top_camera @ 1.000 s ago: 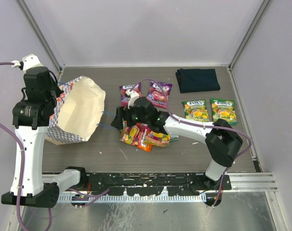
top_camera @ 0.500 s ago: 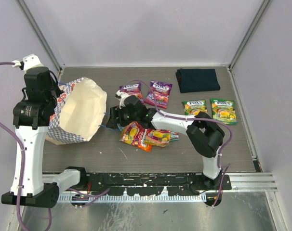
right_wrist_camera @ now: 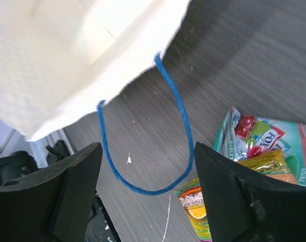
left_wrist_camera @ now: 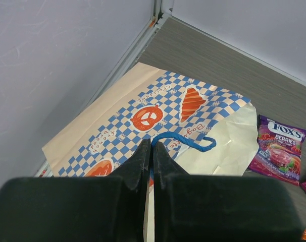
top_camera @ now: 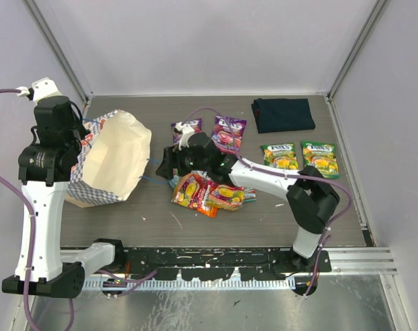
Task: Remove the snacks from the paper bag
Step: Adjust the paper bag at the center of the board.
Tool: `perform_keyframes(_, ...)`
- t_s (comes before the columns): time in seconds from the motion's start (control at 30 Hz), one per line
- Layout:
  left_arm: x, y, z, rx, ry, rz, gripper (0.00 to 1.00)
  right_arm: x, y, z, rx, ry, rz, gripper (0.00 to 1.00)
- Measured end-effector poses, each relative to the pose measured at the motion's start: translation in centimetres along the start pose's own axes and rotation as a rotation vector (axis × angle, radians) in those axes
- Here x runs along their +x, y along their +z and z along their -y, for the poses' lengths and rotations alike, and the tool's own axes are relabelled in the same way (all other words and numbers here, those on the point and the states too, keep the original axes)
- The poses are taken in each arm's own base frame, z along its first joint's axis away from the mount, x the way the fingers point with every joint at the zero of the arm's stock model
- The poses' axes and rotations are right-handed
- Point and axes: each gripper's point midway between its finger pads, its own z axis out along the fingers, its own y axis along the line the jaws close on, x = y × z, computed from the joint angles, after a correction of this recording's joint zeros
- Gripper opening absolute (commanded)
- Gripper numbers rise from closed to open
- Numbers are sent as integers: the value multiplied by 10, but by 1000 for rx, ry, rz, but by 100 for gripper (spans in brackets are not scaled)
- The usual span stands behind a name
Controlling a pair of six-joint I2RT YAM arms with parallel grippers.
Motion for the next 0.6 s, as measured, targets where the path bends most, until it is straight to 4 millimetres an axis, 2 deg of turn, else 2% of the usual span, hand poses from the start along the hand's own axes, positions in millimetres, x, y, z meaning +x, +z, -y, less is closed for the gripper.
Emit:
perform_keyframes(0.17,1,-1,-2,0,8,2,3,-42,-27,-14,-37,-18,114,73)
perform_keyframes(0.27,0,-2,-2,1,7,5,3,-56,-32,-6,-33,-10,145,71)
perform_keyframes(0.33,0,-3,-2,1,7,6,3,-53,-27,6,-23,11,129,69)
perform_keyframes(0.43,1,-3,-3,0,10,4,3,-38,-14,25,-5,52,77,64)
perform_keyframes(0.5,1,-2,-3,0,11,4,3,-21,-3,38,2,83,26,63)
perform_keyframes(0.6,1,-2,-2,-1,9,7,3,6,10,45,-17,129,-55,63)
